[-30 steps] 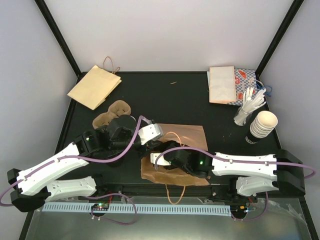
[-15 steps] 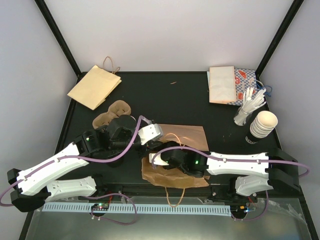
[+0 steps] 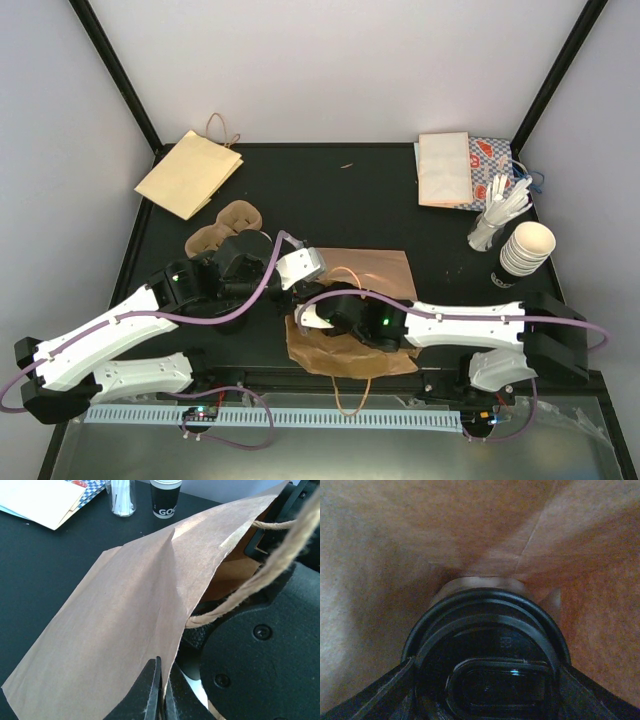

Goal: Pack the takeout coffee

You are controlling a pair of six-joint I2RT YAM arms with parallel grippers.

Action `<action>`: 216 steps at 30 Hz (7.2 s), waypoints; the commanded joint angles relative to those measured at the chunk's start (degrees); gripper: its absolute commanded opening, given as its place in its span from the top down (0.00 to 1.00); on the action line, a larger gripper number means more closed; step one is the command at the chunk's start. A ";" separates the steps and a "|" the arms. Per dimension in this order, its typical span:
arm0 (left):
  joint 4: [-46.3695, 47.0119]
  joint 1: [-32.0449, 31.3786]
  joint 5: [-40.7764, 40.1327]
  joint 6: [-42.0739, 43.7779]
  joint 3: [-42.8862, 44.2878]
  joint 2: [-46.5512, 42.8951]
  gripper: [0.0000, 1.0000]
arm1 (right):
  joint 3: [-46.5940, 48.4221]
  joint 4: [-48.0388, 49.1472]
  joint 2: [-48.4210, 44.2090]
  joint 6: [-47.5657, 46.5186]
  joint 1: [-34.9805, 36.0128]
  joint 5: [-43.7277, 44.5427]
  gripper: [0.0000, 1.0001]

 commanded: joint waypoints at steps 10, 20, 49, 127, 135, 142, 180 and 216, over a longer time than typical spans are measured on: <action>0.02 -0.50 5.77 -1.23 1.08 -0.86 0.98 | 3.39 -5.64 5.91 0.09 -1.00 3.03 0.46; 0.25 -0.50 4.68 -1.60 1.50 -0.43 0.98 | 4.31 -6.86 6.39 0.51 -1.24 3.55 0.46; -15.56 21.32 21.27 -8.54 28.15 26.29 0.93 | 28.07 -36.98 15.84 -6.68 -19.69 -37.19 0.47; -11.55 28.08 -0.43 -9.71 16.23 -2.88 0.01 | 27.78 -31.19 33.57 -3.52 -23.53 -34.39 0.47; -11.37 28.11 -0.31 -9.85 15.30 -3.06 0.01 | 24.72 -26.68 34.65 -3.57 -23.51 -31.55 0.47; -11.78 28.07 -0.14 -9.82 15.18 -3.06 0.01 | 24.46 -27.52 31.02 -4.59 -24.67 -34.37 0.47; -12.15 28.14 0.37 -10.23 14.04 -2.93 0.01 | 35.12 -37.03 21.00 -5.39 -31.55 -46.84 0.00; -2.40 28.09 5.29 -10.20 9.00 0.54 0.03 | 43.15 -42.97 16.63 7.07 -30.67 -44.93 0.01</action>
